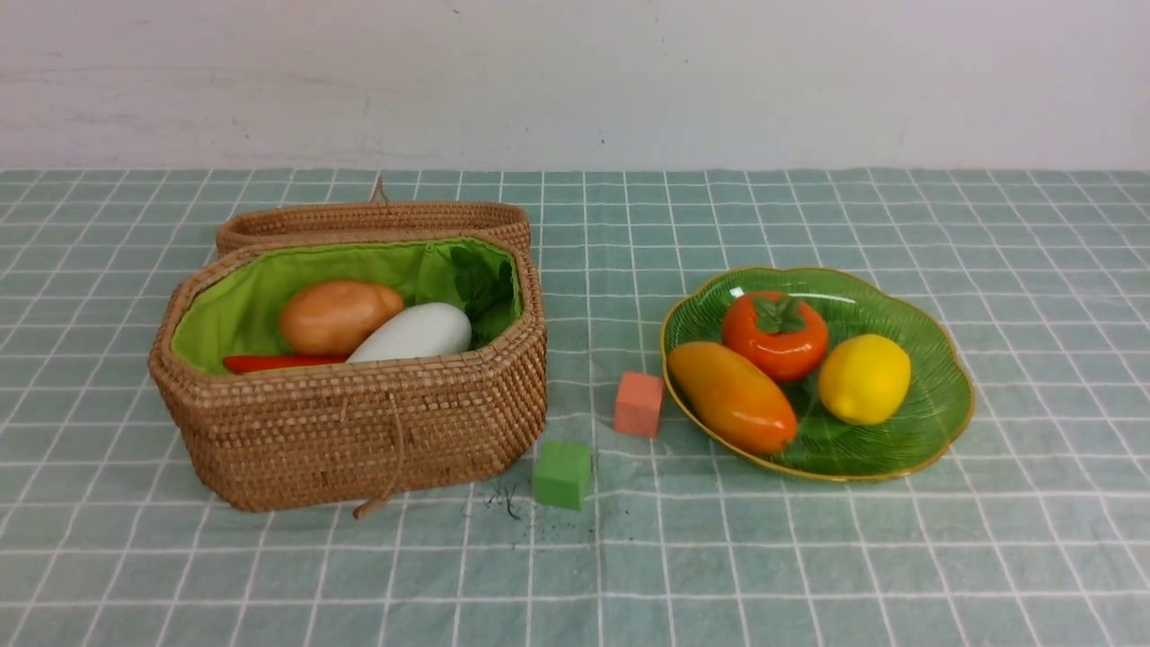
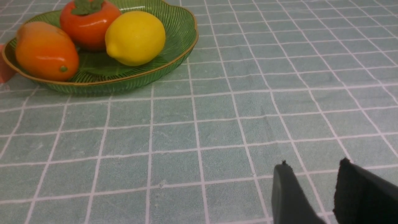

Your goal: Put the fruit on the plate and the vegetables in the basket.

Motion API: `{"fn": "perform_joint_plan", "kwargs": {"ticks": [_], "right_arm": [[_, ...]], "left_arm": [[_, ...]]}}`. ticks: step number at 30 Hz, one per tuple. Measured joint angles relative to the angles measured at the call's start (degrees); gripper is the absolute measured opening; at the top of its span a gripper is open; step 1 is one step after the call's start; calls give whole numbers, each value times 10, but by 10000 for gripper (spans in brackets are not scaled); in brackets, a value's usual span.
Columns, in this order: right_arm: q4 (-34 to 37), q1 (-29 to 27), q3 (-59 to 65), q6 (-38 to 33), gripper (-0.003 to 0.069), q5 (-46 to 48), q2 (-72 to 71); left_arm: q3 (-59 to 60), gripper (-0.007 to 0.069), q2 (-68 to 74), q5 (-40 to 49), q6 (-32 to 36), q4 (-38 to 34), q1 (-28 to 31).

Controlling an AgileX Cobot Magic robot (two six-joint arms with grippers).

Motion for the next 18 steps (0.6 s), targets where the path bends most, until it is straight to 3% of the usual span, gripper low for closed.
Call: {"fn": "perform_joint_plan", "kwargs": {"ticks": [1,2,7,18], "right_arm": [[0,0,0,0,241,0,0],[0,0,0,0,241,0,0],[0,0,0,0,241,0,0],[0,0,0,0,241,0,0]], "left_arm": [[20,-5,-32,-26,-3,4,0],[30,-13,-48,-40,-3,6,0],[44,-13,-90,-105,-5,9,0],[44,-13,-91,-112,-5,9,0]]}}
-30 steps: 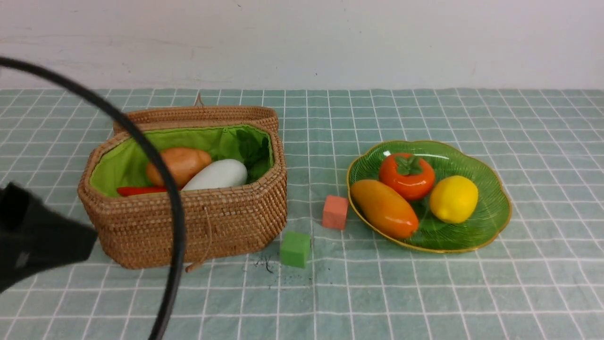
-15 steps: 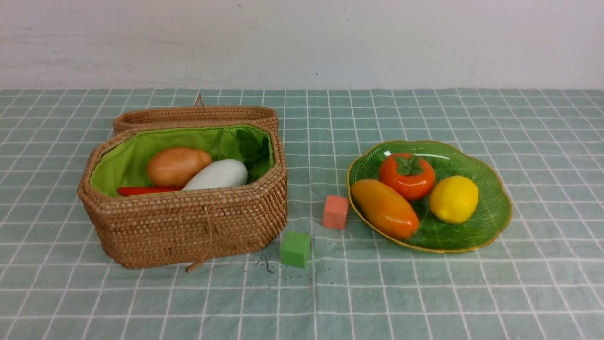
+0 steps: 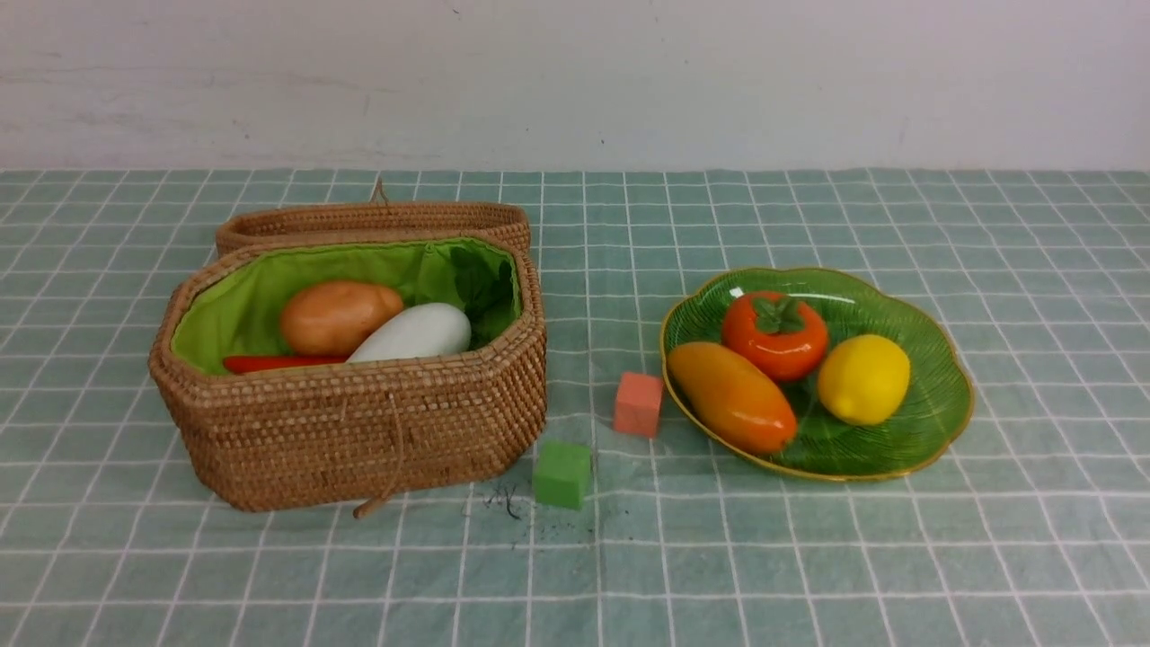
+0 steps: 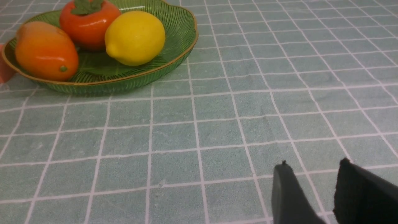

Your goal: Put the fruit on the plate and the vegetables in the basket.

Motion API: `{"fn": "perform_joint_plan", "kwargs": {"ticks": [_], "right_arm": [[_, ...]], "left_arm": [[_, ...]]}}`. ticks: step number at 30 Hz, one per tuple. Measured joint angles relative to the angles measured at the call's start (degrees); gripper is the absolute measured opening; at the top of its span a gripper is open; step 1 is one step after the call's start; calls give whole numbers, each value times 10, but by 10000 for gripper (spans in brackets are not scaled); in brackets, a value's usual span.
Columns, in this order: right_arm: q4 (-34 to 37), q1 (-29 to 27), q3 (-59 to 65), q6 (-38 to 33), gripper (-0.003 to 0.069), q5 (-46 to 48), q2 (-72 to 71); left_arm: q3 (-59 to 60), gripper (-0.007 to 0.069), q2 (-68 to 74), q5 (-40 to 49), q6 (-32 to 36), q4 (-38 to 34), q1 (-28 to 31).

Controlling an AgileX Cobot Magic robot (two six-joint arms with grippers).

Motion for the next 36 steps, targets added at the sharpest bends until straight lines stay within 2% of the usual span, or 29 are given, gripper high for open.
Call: {"fn": "perform_joint_plan", "kwargs": {"ticks": [19,30,36], "right_arm": [[0,0,0,0,241,0,0],[0,0,0,0,241,0,0],[0,0,0,0,241,0,0]], "left_arm": [[18,-13,-1,-6,-2,1,0],[196,-13,-96,-198,-2,99,4],[292,-13,-99,-252,0,128,4]]}}
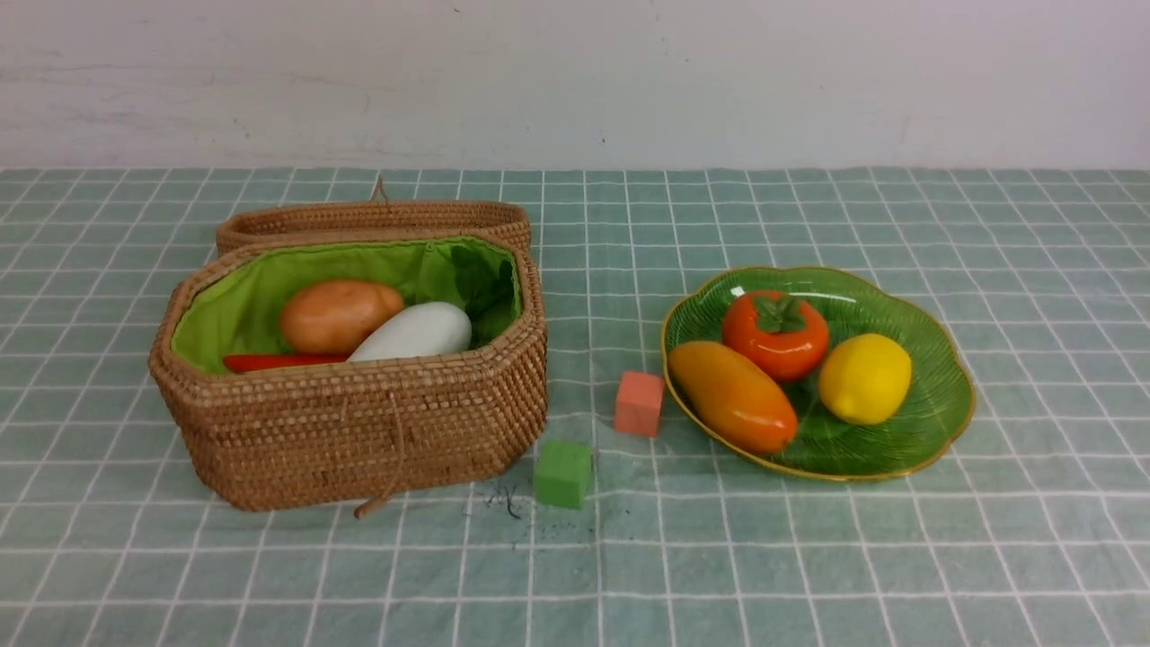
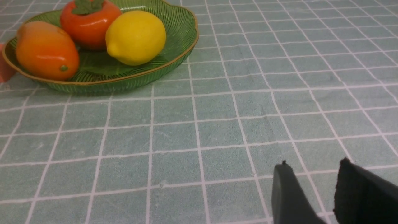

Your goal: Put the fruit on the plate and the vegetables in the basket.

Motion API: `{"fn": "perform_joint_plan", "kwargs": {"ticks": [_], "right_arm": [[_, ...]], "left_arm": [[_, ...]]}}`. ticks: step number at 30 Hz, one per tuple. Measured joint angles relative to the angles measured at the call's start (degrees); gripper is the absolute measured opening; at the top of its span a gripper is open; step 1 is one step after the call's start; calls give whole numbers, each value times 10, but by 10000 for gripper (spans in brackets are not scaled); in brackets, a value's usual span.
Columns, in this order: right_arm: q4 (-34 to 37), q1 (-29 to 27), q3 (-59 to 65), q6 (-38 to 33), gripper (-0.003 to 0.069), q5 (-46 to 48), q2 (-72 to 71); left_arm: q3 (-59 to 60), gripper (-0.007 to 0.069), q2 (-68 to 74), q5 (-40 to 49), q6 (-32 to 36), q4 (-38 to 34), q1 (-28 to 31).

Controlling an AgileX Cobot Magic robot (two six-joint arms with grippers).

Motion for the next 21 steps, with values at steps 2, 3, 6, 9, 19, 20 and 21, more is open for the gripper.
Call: {"fn": "perform_joint_plan", "kwargs": {"ticks": [2,3,6,9,19,20,21], "right_arm": [[0,0,0,0,241,0,0],[0,0,0,0,241,0,0],[0,0,0,0,241,0,0],[0,0,0,0,241,0,0],[0,0,0,0,241,0,0],[0,0,0,0,241,0,0],[0,0,0,0,241,0,0]], "left_arm": [[22,-13,0,-21,1,5,0],[29,-13,0,-24,1,6,0],[58,-13,0,-33,1,7,1],[86,-12,0,-47,1,9,15],[93,-5,0,-77,1,11,47],[93,-5,0,-77,1,11,47],[93,-5,0,-77,1,11,47]]}}
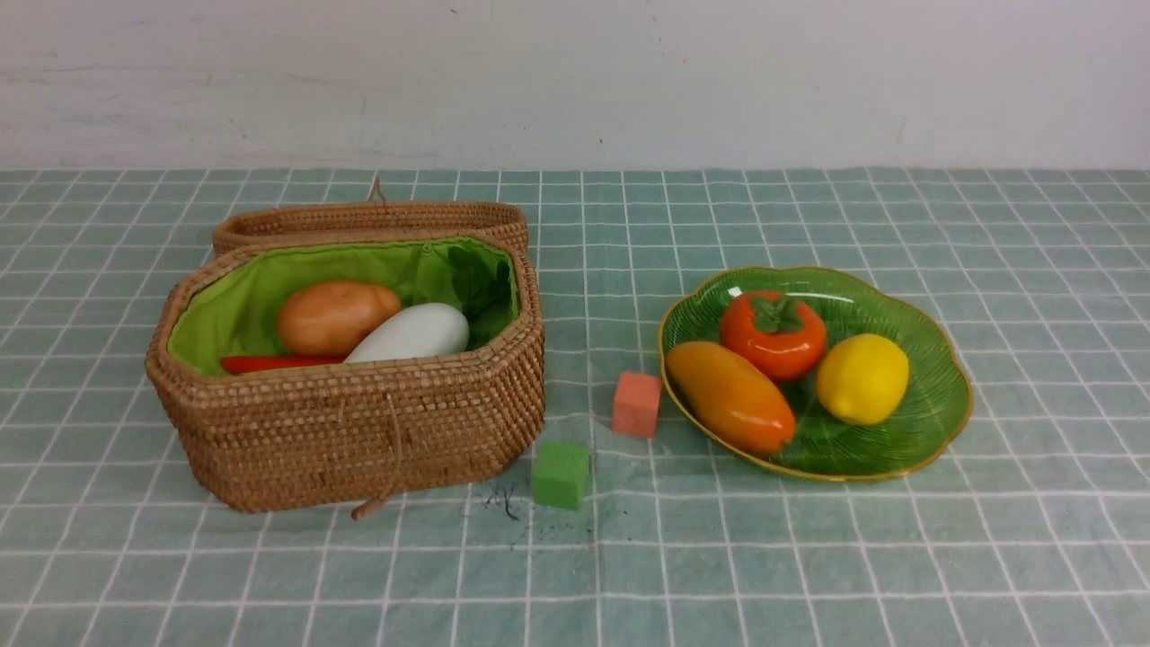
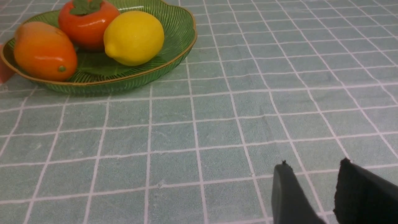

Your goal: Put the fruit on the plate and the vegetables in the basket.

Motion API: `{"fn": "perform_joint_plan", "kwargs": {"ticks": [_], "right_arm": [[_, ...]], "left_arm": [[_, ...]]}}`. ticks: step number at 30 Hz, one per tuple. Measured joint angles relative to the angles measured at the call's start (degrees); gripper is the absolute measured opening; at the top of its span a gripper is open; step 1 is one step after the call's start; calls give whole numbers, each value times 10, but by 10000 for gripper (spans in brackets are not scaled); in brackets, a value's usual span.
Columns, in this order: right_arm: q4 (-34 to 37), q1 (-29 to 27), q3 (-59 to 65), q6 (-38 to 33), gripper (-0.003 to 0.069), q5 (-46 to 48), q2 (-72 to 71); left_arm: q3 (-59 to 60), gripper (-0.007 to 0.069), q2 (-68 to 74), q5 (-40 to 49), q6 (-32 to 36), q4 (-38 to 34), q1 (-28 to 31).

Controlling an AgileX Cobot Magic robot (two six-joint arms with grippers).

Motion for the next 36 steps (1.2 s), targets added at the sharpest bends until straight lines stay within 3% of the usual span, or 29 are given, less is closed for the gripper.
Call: {"fn": "perform_joint_plan", "kwargs": {"ticks": [36], "right_arm": [[0,0,0,0,241,0,0]], "left_arm": [[0,19,0,0,0,0,0]]}}
